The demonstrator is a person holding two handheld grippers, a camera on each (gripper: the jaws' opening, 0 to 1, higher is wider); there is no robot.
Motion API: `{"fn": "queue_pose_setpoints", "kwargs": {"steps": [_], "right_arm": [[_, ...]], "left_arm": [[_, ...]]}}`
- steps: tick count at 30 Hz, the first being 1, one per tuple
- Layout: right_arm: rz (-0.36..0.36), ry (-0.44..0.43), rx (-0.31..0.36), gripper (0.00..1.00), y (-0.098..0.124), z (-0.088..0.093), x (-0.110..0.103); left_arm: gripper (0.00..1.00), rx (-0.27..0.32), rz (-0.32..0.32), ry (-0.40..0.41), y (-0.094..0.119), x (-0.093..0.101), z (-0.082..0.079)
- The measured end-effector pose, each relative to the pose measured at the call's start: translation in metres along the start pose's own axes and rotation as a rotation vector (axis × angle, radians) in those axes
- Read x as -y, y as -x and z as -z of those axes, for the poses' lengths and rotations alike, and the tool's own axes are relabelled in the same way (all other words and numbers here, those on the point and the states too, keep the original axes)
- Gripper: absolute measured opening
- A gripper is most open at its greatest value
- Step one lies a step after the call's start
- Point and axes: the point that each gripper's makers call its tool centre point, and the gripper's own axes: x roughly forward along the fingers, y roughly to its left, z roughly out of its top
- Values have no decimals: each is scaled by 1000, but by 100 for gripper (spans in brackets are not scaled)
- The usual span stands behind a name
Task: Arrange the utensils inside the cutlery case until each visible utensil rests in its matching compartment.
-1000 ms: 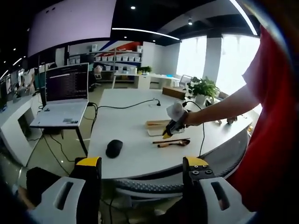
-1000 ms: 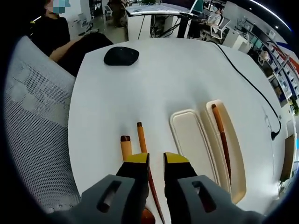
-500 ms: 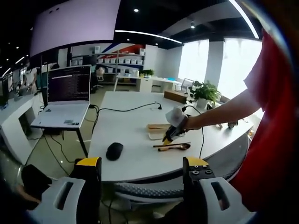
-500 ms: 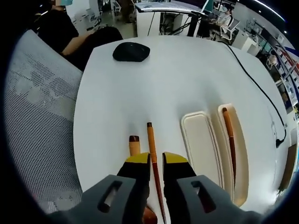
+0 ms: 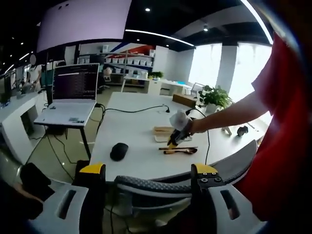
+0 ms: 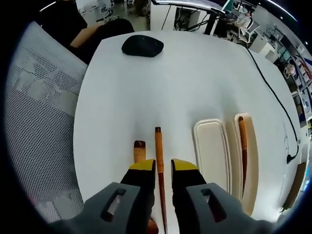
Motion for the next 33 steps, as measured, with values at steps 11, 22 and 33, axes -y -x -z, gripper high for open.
{"fn": "queue_pose_setpoints", "kwargs": {"steps": [11,22,33], "right_arm": [[-31,-5,-53,7,0,1,0],[-15,-16,-186,8,1,2,-5],[-13,-92,-225,2,-2,3,-5]], "left_arm": [[73,-7,-24,-12,4,-6,-4],[73,-18,-44,-17,2,-13,-7],[72,-8,-32,-45,-4,-6,-12]]}}
